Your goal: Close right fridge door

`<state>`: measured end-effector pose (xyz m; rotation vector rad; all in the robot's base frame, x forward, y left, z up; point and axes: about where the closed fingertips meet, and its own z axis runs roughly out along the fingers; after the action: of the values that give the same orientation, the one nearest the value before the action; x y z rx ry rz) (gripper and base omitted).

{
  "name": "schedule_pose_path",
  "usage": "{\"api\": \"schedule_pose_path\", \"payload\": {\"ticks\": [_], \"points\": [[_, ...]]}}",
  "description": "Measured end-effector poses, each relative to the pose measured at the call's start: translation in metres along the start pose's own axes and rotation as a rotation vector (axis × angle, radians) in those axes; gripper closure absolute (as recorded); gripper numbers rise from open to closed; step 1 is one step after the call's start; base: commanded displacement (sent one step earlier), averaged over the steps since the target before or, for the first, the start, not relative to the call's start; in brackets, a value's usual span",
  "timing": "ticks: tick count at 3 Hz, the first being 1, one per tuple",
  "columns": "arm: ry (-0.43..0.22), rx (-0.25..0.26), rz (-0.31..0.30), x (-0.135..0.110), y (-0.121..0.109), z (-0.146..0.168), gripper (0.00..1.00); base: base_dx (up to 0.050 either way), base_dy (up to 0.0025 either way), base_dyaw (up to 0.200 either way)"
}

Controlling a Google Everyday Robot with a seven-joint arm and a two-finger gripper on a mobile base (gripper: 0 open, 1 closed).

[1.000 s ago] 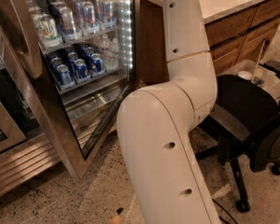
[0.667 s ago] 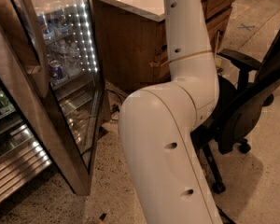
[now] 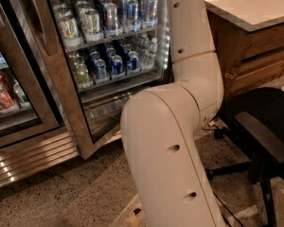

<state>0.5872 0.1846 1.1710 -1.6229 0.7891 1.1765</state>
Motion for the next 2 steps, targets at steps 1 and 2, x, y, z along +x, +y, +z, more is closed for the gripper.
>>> {"api": "schedule_pose_path", "payload": {"ticks": [1,2], "points": [[0.0,0.0,0.0,0.0037,0.0011,-0.0054,1.0,0.0,0.0,0.0],[0.0,0.0,0.0,0.0054,0.0022,-0.0092,1.0,0.0,0.0,0.0]]}}
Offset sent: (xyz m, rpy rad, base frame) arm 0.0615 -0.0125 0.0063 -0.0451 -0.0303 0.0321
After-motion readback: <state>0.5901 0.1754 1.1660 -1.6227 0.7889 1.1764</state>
